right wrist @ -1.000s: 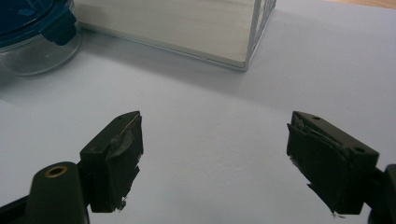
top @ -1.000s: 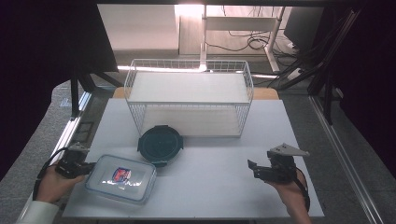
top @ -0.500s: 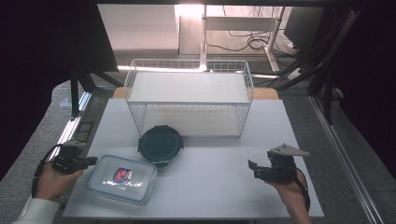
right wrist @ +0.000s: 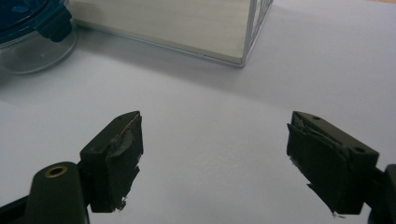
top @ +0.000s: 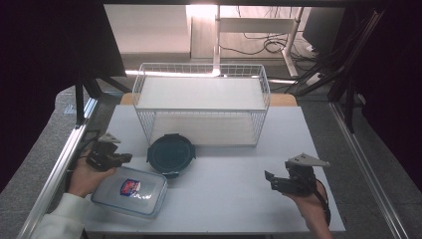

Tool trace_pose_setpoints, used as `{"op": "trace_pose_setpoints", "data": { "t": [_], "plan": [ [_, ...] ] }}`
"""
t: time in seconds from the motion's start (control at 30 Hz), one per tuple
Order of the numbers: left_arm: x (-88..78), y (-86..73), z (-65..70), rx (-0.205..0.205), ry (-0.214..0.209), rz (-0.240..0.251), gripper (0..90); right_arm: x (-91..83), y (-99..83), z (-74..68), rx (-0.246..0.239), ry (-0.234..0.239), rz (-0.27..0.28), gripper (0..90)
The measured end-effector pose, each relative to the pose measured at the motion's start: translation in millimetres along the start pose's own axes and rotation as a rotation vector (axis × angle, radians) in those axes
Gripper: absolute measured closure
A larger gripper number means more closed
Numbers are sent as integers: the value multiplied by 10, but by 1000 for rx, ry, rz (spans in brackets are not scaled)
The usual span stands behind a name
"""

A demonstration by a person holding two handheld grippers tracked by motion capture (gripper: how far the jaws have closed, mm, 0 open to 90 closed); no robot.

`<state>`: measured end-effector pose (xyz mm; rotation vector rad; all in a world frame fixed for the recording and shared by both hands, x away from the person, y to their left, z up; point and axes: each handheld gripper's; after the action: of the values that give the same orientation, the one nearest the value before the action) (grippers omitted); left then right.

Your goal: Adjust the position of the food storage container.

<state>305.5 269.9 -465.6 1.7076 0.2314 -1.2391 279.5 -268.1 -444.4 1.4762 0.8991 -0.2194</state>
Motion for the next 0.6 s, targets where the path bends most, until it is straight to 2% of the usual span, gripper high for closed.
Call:
{"op": "trace_pose_setpoints", "data": {
  "t": [0.03,0.17,0.33,0.4,0.43,0.6],
  "plan": [
    [69,12,32,8,-16,-20,900,0,-2,4,1,0,-1,184],
    [133,-21,42,11,-39,-46,900,1,-1,9,0,-1,-1,183],
    [126,-46,36,-7,-62,-28,900,7,-3,10,0,-4,-2,184],
    [127,-45,52,-5,-57,-26,900,8,-4,5,-2,-4,-3,183],
    [126,-41,73,-11,-82,-11,900,8,-4,3,-3,-4,-3,183],
    [131,-26,139,2,-101,-13,900,14,-6,8,-2,-4,-4,184]
  ]
}}
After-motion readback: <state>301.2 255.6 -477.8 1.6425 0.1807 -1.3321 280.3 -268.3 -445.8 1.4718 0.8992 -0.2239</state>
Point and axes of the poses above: each handheld gripper's, and its own axes: x roughly forward along the jaws, y roughly out of its top, z roughly to its right, and after that the axes turned 9 degrees about x, right-handed
